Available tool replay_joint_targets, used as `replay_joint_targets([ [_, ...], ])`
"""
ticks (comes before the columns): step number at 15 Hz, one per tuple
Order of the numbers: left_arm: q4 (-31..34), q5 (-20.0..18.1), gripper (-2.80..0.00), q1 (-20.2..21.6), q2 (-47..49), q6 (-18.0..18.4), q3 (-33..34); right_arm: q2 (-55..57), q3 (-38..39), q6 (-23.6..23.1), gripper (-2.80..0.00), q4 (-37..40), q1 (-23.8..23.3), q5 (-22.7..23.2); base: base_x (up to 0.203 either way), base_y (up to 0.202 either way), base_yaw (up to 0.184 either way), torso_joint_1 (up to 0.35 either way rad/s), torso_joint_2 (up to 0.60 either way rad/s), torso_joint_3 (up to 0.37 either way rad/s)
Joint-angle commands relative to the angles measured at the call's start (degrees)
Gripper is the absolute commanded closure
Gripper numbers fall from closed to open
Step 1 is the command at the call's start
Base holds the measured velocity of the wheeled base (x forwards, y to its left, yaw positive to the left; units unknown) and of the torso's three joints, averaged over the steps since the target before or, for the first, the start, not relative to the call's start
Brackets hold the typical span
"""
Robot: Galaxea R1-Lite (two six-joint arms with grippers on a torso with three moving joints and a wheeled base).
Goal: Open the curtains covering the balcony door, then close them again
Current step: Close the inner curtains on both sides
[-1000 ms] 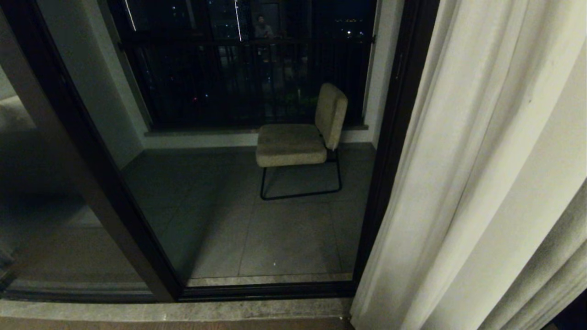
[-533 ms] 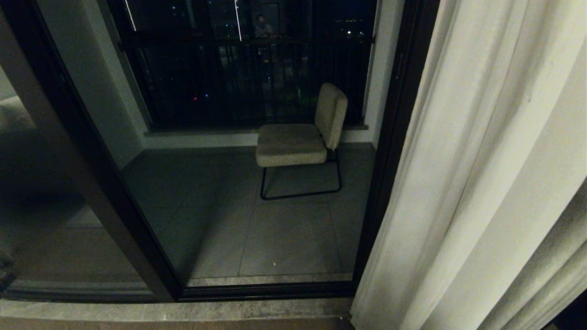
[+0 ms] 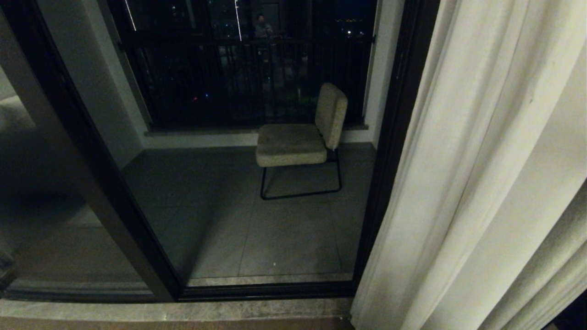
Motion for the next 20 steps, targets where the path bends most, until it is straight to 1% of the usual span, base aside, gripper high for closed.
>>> replay_joint_targets([
  [1,0.0,0.04,0.0,0.01,-0.02,-0.02,0.0,4.7,-1.29,-0.1,-2.8,-2.88,0.02,0.07,0.0,0.0,0.0,0.0,0.0,0.0],
  [4,0.0,0.04,0.0,0.01,-0.02,-0.02,0.0,8.68,-3.42,0.03,-2.8,-7.66,0.09,0.14,0.0,0.0,0.0,0.0,0.0,0.0],
  [6,0.0,0.04,0.0,0.01,-0.02,-0.02,0.0,11.12,-5.4,0.09,-2.8,-8.45,0.47,0.17,0.0,0.0,0.0,0.0,0.0,0.0],
  [7,0.0,0.04,0.0,0.01,-0.02,-0.02,0.0,12.16,-6.54,0.17,-2.8,-8.48,1.76,0.17,0.0,0.0,0.0,0.0,0.0,0.0],
  [9,0.06,0.04,0.0,0.01,-0.02,-0.02,0.0,14.52,-8.78,1.9,-2.8,-8.49,3.02,0.09,0.0,0.0,0.0,0.0,0.0,0.0],
  [14,0.0,0.04,0.0,0.01,-0.02,-0.02,0.0,21.01,-13.64,5.86,-2.8,-8.55,2.86,-0.39,0.0,0.0,0.0,0.0,0.0,0.0],
  [16,0.0,0.04,0.0,0.01,-0.02,-0.02,0.0,23.77,-16.37,5.97,-2.8,-8.58,2.39,-1.78,0.0,0.0,0.0,0.0,0.0,0.0],
  [19,0.0,0.04,0.0,0.01,-0.02,-0.02,0.0,28.19,-20.93,5.95,-2.8,-8.96,1.75,-5.59,0.0,0.0,0.0,0.0,0.0,0.0],
  [20,0.0,0.04,0.0,0.01,-0.02,-0.02,0.0,29.49,-21.66,5.97,-2.8,-10.21,1.55,-6.67,0.0,0.0,0.0,0.0,0.0,0.0],
])
